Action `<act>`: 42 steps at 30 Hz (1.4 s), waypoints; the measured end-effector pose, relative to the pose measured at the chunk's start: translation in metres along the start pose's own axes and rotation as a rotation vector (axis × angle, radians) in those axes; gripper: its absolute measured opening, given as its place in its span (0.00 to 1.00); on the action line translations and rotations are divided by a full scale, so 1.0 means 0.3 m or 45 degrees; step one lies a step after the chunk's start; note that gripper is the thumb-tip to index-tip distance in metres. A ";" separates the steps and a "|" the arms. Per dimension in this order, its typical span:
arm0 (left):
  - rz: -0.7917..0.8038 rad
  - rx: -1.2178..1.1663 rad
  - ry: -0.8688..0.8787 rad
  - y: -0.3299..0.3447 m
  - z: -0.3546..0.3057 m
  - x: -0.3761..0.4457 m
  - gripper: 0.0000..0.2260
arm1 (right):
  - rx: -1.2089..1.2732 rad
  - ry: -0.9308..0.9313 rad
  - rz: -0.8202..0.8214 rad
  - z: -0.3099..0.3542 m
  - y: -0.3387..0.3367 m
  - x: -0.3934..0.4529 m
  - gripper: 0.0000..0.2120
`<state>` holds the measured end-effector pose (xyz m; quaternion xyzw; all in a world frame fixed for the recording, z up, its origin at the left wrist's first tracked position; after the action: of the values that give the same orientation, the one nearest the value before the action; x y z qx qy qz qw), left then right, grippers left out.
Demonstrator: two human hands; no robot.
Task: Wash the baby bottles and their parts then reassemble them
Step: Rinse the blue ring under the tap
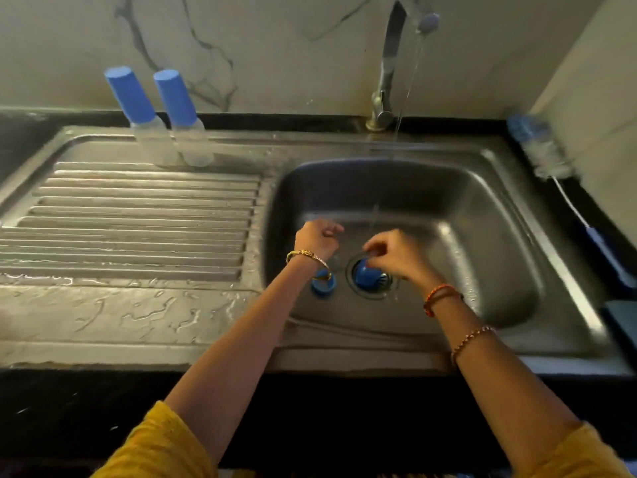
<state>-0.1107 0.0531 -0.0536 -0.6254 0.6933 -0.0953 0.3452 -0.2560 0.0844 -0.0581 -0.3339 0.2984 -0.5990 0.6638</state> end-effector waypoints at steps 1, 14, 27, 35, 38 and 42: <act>0.042 0.034 -0.100 0.032 0.027 0.028 0.15 | -0.082 -0.034 0.337 -0.014 0.075 0.015 0.15; -0.076 -0.153 -0.661 0.131 0.241 0.183 0.13 | -0.642 -0.654 0.562 0.016 0.439 0.114 0.15; -0.084 -0.745 -0.533 0.182 0.032 0.301 0.11 | -0.292 -0.568 -0.237 -0.123 -0.063 0.255 0.04; 0.571 -1.297 -0.322 0.304 -0.252 0.340 0.13 | -0.269 -0.471 -0.693 -0.111 -0.235 0.292 0.09; 0.579 -1.277 -0.211 0.282 -0.303 0.347 0.14 | -0.080 -0.433 -0.745 -0.115 -0.258 0.308 0.10; 0.487 -1.207 -0.229 0.246 -0.326 0.365 0.13 | -0.144 -0.542 -0.774 -0.133 -0.249 0.308 0.13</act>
<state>-0.2260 -0.0637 -0.0619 -0.5810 0.7297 0.3481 0.0935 -0.3227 -0.0155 -0.0219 -0.5604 0.0734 -0.6686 0.4833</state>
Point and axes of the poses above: each hand's wrist, its own x-axis towards the middle knuckle, its own y-axis out of the palm, z = x × y, the point moved 8 cm from there along x, towards the middle knuckle, and after that the axes turned 13 degrees about -y, right-handed, at the moved point
